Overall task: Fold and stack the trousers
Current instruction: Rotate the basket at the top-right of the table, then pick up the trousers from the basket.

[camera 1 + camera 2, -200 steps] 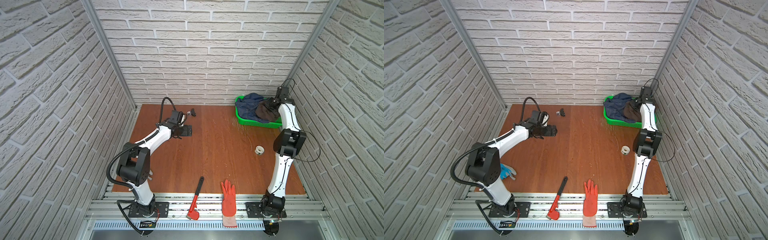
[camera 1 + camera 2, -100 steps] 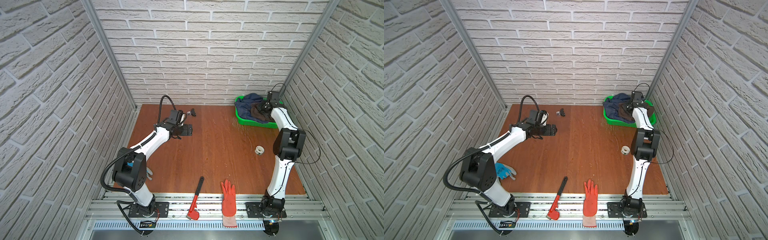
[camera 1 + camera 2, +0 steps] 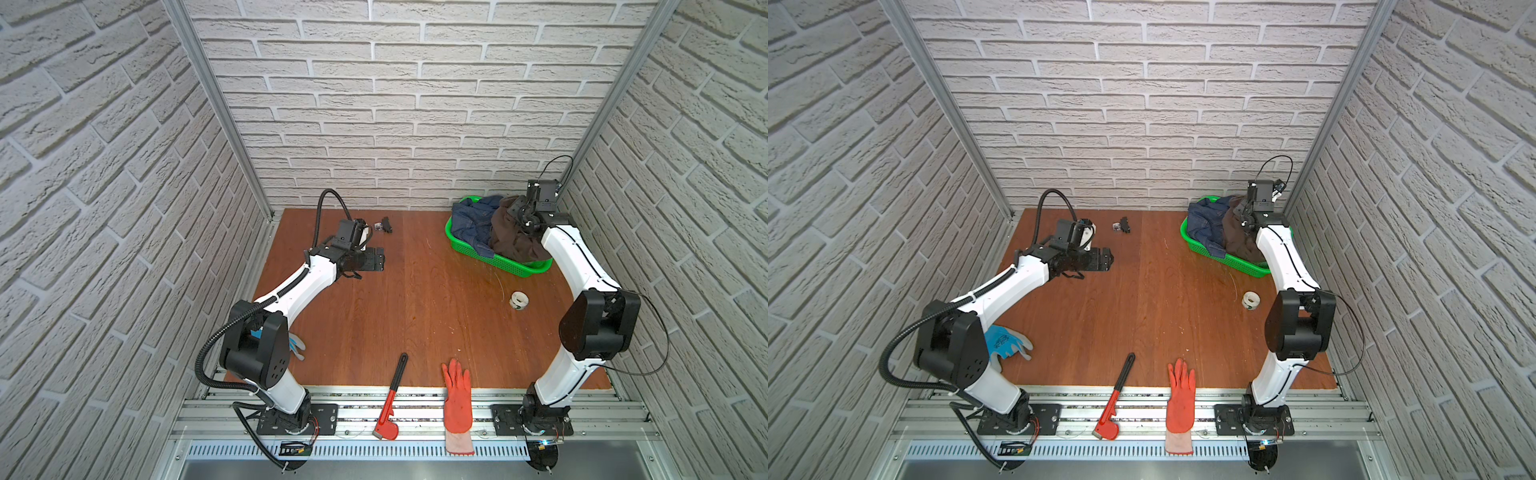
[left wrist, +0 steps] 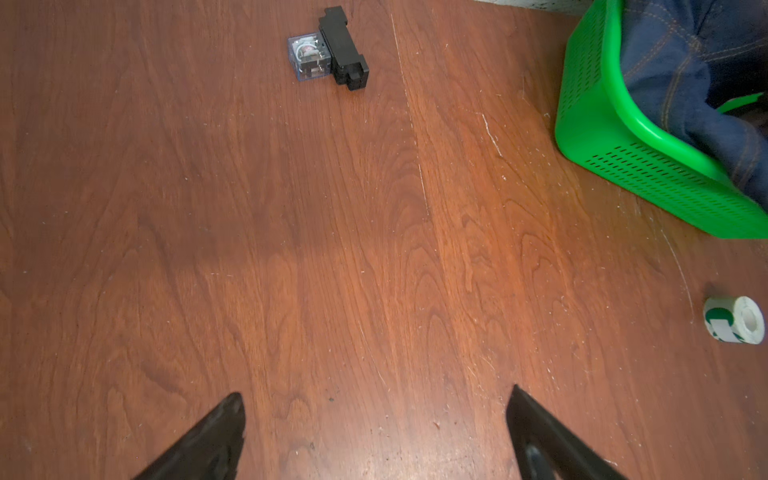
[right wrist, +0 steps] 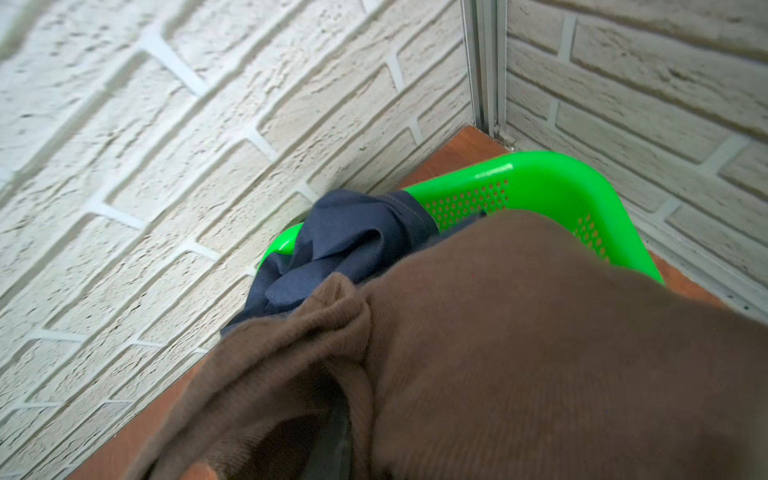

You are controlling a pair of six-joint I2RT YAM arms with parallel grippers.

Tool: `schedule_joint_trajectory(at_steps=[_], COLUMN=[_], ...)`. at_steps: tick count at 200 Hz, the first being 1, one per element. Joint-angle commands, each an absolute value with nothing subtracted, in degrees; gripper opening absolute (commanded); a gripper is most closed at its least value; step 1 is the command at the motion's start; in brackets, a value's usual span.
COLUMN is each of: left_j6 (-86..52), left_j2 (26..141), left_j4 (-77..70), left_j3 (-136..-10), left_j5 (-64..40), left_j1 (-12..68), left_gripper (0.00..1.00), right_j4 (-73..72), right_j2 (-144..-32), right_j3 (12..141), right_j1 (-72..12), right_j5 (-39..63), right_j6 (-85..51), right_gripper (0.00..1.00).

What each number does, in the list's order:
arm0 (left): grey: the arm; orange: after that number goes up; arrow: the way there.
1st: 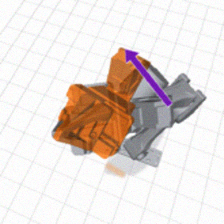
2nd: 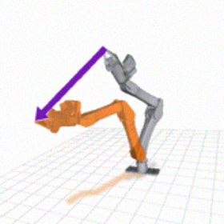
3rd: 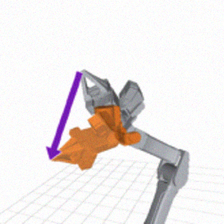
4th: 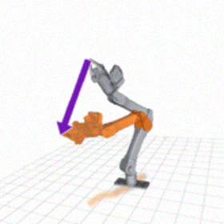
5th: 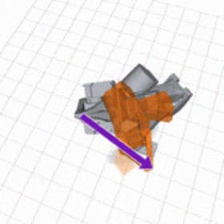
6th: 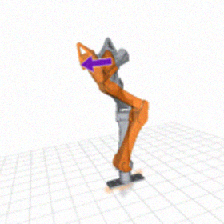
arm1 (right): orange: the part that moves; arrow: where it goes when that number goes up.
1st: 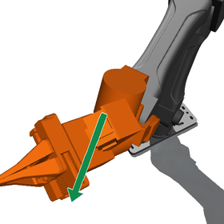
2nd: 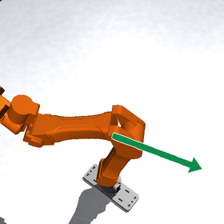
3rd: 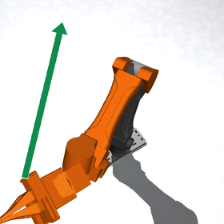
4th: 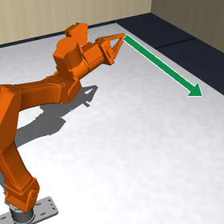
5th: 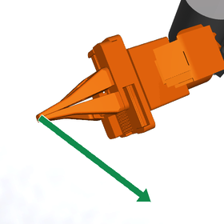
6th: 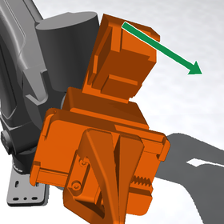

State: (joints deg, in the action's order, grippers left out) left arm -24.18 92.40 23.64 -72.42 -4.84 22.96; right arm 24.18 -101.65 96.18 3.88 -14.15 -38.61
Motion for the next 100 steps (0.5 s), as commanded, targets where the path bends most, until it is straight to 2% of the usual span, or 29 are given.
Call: schedule_joint_trajectory(at_steps=[1,55,100], left_j6=[-24.3,-24.7,-24.8], left_j2=[90.5,91.7,92.4], left_j4=[23.8,24.3,25.1], left_j3=[-72.6,-74.9,-76.7], left_j5=[-4.9,-5.3,-5.7], left_j1=[23.5,24.5,25.8], left_gripper=[0.98,0.97,0.97], right_j4=[17.3,19.2,22.3], right_j2=[-96.9,-93.8,-96.2], right_j3=[97.3,105.3,120.2], right_j1=[3.8,0.1,-4.5], right_j5=[-18.4,-23.1,-27.2], right_j6=[-35.8,-29.9,-21.5], right_gripper=[0.05,0.05,0.06])
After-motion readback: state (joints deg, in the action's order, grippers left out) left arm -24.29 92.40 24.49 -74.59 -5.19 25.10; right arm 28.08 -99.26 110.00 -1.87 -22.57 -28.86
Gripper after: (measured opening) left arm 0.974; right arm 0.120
